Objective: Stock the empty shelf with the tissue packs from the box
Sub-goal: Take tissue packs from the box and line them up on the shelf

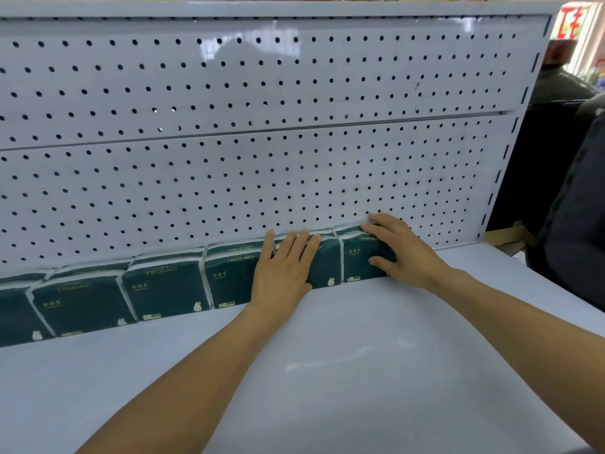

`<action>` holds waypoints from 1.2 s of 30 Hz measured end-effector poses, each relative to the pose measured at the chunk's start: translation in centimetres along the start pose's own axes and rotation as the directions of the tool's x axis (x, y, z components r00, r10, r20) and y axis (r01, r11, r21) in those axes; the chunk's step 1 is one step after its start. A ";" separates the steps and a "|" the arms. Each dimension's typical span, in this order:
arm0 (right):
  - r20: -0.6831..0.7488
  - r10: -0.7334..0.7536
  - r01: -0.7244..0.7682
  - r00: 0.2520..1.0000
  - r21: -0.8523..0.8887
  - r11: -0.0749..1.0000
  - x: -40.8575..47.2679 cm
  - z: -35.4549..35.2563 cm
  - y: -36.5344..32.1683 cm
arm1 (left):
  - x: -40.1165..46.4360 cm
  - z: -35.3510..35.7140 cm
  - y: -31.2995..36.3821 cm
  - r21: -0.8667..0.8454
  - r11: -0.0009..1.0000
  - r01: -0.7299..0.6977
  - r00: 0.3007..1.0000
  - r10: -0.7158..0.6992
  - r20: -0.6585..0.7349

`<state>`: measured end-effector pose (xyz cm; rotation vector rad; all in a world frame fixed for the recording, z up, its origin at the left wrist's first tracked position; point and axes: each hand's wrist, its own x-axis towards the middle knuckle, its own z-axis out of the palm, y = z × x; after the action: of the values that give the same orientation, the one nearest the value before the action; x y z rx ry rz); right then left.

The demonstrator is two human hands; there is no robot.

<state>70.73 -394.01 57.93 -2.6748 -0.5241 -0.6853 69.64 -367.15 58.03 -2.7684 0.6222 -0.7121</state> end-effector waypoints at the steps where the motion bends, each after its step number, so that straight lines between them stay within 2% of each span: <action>1: 0.007 0.002 -0.002 1.000 -0.014 1.000 0.0 -0.2 -0.2 | 0.1 -0.2 0.0 0.000 1.000 -0.004 1.000 0.004 0.003; 5: 0.071 0.107 -0.092 0.992 -0.187 0.978 0.3 -1.3 -2.3 | 0.1 -1.4 -0.1 0.002 1.000 -0.023 1.000 0.023 0.019; 8: 0.068 0.144 -0.122 0.987 -0.258 0.959 -0.5 -2.3 -5.1 | -0.7 -2.9 0.0 -0.024 0.999 0.021 1.000 -0.020 0.008; 11: -0.082 0.051 -0.069 0.995 -0.230 0.971 -2.8 -3.4 -8.3 | -2.9 -5.0 0.2 -0.009 0.997 0.077 0.997 -0.077 -0.025; 14: -0.238 -0.067 0.016 0.969 -0.212 0.977 -5.6 -3.9 -11.1 | -6.5 -6.8 0.3 -0.046 0.990 0.137 0.985 -0.141 -0.097; 17: -0.283 -0.122 0.073 0.951 -0.177 0.981 -8.4 -4.0 -14.3 | -10.9 -8.1 0.0 -0.094 0.980 0.176 0.964 -0.190 -0.184; 20: -0.248 -0.130 0.100 0.960 -0.131 0.986 -11.1 -3.7 -17.8 | -16.4 -9.3 -0.7 -0.125 0.965 0.231 0.930 -0.256 -0.262; 24: -0.179 -0.155 0.147 0.972 -0.056 0.988 -14.0 -2.7 -23.6 | -24.5 -11.2 -1.9 -0.109 0.939 0.326 0.896 -0.343 -0.283; 30: -0.123 -0.295 0.305 0.948 0.078 0.949 -17.2 1.0 -34.4 | -37.4 -13.1 -5.5 -0.038 0.861 0.507 0.840 -0.503 -0.203; 36: -0.069 -0.492 0.496 0.868 0.146 0.856 -19.0 5.1 -48.9 | -51.0 -15.1 -11.9 0.030 0.769 0.638 0.764 -0.628 -0.151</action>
<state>36.50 -354.11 54.75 -2.3816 -1.2319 -0.7734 25.71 -335.16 53.72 -2.8558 -0.3712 -1.0218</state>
